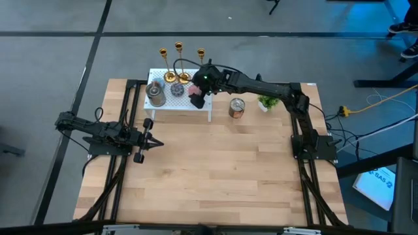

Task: Pick & Place candle stick holders
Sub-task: Put the pink patterned candle on the shelf

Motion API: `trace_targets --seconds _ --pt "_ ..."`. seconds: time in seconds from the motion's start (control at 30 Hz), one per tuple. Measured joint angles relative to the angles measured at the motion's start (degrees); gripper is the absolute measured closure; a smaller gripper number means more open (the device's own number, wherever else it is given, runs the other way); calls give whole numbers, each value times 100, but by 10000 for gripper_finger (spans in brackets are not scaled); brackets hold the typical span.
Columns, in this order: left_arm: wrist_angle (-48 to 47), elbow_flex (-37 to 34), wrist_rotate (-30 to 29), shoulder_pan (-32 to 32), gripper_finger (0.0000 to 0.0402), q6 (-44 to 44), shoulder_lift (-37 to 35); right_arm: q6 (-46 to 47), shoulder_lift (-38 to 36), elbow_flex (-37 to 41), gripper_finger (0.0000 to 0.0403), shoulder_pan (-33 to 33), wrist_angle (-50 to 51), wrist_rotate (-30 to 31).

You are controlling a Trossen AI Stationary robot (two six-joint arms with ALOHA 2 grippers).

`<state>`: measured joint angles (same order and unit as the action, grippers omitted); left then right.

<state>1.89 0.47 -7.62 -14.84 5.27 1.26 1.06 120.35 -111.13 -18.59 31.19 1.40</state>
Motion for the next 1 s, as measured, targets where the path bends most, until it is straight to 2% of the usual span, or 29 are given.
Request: trace_targets --seconds 0.23,0.4,0.53,0.67,0.83,0.9,1.0 --pt "-2 0 0 0 398 0 0 -220 -582 -9 23 124 553 -84" --pt "0 0 -7 0 396 1 0 -500 -720 -9 54 177 1032 -8" --pt "1 0 -22 -1 396 0 1 -610 -711 378 127 261 940 131" --pt "0 0 -22 -1 397 1 2 -604 -677 762 243 345 762 443" --pt "0 0 -22 0 396 1 1 -599 -651 1035 372 341 104 464" --pt "0 0 -22 1 397 -1 1 -574 -647 1076 394 307 -5 489" --pt "0 0 -22 -1 398 -1 2 -510 -647 1089 397 252 -67 731"
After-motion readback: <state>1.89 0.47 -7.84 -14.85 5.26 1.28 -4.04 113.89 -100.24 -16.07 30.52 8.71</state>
